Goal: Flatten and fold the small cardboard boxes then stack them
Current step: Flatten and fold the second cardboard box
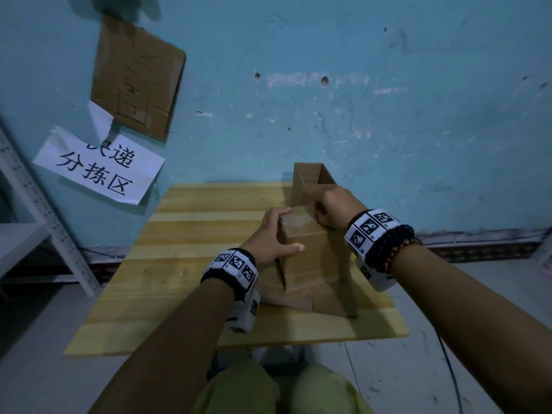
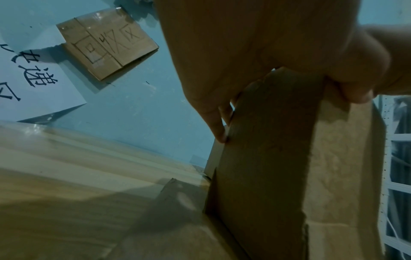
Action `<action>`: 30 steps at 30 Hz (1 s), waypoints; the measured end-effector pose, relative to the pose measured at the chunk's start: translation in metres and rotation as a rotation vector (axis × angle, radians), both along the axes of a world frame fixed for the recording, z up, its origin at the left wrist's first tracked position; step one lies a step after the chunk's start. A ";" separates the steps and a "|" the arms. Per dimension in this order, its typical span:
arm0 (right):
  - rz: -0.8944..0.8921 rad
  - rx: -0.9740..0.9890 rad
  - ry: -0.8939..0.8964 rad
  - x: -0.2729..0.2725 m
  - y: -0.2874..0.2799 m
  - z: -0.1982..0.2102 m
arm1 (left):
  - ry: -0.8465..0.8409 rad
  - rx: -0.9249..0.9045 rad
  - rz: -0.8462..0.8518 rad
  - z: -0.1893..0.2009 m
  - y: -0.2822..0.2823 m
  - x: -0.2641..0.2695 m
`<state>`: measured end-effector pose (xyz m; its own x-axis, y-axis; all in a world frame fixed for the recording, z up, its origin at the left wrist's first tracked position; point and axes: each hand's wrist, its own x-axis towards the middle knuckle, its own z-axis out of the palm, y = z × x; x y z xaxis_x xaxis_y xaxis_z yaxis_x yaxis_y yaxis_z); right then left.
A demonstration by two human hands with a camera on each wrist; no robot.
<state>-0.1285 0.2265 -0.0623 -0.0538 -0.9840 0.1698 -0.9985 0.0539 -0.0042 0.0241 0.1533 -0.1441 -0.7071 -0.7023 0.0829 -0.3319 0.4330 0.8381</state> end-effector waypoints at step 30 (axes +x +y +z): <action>-0.322 -0.275 -0.697 -0.003 0.007 -0.016 | -0.019 -0.006 0.028 0.001 0.005 0.000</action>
<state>-0.1312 0.2338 -0.0779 -0.5095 -0.8301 0.2264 -0.6973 0.2442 -0.6739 0.0243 0.1581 -0.1434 -0.6883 -0.7217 0.0733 -0.3603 0.4278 0.8290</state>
